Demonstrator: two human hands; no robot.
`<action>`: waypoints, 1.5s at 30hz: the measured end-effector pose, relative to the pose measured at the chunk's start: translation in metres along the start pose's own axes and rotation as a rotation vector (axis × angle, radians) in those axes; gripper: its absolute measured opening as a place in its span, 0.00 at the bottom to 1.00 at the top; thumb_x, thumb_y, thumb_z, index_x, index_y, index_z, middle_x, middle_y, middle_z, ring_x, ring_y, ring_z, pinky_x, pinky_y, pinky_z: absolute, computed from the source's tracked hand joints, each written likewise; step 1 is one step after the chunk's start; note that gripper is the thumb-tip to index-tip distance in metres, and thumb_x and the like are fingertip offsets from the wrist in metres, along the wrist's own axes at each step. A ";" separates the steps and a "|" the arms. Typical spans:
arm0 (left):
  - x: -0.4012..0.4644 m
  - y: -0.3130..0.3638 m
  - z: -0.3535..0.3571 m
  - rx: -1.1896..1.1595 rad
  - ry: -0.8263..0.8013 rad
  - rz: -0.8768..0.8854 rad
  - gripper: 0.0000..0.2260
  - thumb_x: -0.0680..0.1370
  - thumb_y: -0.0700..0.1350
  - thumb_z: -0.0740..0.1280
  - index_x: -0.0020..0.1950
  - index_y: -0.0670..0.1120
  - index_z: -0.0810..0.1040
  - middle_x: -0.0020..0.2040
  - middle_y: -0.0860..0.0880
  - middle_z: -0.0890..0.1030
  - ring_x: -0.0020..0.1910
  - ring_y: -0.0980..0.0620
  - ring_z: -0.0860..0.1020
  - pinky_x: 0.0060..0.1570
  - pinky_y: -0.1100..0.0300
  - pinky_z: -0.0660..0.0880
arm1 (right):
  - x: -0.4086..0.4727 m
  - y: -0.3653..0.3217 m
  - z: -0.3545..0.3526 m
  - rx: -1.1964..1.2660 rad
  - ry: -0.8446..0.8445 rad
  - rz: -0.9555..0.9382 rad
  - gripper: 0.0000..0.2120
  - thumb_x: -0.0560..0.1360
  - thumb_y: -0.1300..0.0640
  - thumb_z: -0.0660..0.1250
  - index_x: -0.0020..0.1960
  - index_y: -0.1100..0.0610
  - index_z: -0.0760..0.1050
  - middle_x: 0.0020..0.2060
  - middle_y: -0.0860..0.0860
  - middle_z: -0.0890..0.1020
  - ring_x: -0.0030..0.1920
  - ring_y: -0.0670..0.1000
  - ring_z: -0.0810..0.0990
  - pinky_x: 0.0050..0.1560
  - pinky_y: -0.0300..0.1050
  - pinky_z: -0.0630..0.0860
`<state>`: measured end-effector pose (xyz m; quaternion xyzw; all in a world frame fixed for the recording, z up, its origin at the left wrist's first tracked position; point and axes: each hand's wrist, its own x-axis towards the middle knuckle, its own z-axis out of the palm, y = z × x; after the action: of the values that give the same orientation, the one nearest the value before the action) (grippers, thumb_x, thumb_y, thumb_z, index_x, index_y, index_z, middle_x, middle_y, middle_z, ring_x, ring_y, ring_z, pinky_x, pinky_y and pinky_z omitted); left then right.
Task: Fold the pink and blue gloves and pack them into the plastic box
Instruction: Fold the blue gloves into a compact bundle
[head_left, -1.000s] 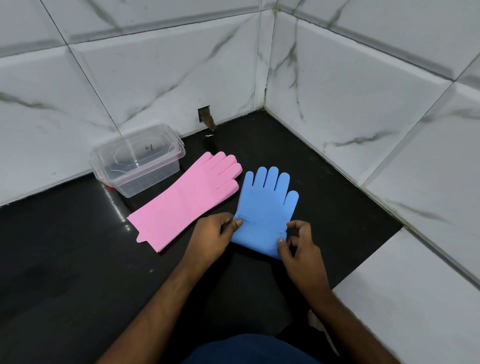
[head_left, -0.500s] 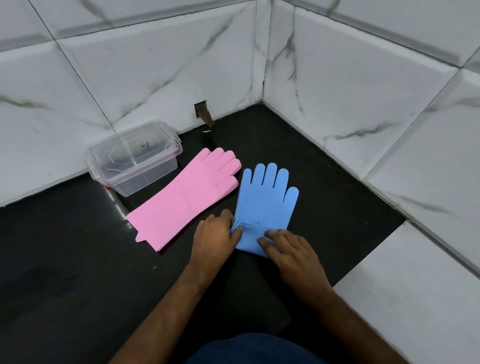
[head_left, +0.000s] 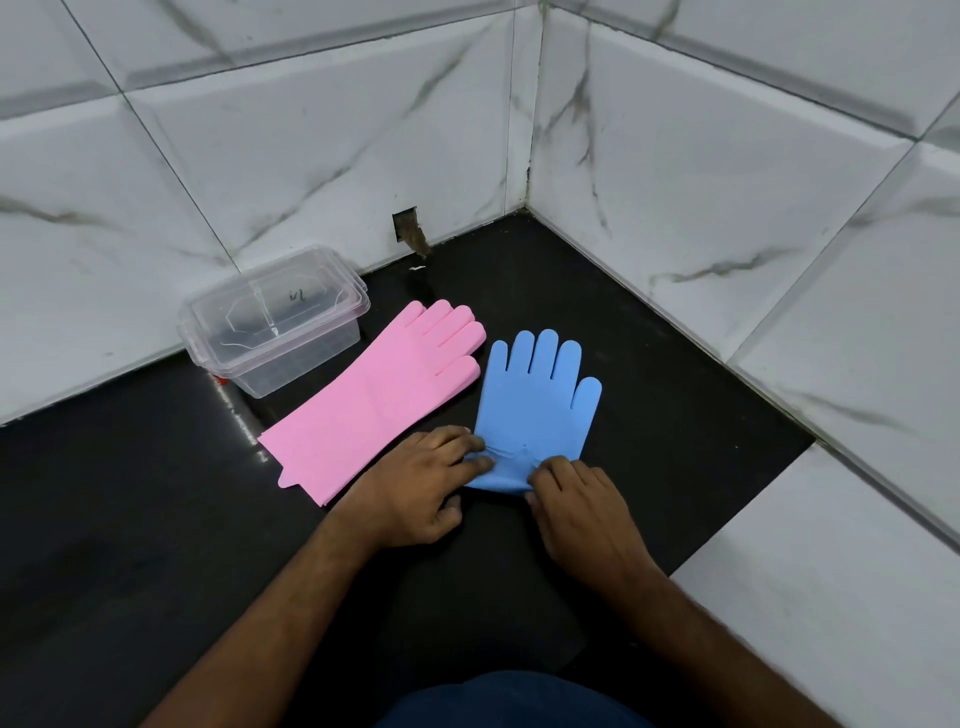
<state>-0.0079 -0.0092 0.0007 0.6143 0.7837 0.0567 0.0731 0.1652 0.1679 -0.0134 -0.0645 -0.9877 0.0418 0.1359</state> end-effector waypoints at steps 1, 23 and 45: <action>0.000 0.000 0.002 0.009 0.011 -0.004 0.26 0.77 0.52 0.62 0.76 0.51 0.71 0.76 0.50 0.71 0.78 0.50 0.64 0.73 0.50 0.68 | 0.001 0.001 -0.002 0.001 0.001 0.003 0.05 0.77 0.52 0.70 0.49 0.53 0.78 0.43 0.50 0.81 0.39 0.50 0.80 0.41 0.46 0.77; 0.040 0.033 0.009 -0.739 0.224 -0.751 0.12 0.77 0.55 0.71 0.41 0.47 0.79 0.38 0.50 0.83 0.37 0.53 0.81 0.35 0.58 0.76 | -0.014 0.034 0.011 0.020 0.045 0.073 0.23 0.74 0.51 0.73 0.67 0.51 0.73 0.65 0.55 0.73 0.62 0.56 0.74 0.57 0.51 0.74; 0.007 0.029 0.026 -0.207 0.226 -0.111 0.21 0.80 0.54 0.63 0.72 0.52 0.73 0.72 0.54 0.73 0.72 0.56 0.69 0.70 0.58 0.62 | -0.008 0.034 0.011 0.103 0.088 0.050 0.12 0.80 0.50 0.61 0.58 0.50 0.79 0.50 0.46 0.83 0.49 0.47 0.78 0.49 0.40 0.64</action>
<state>0.0232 0.0042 -0.0201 0.5489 0.8096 0.2016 0.0503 0.1736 0.1995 -0.0298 -0.0836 -0.9755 0.0929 0.1813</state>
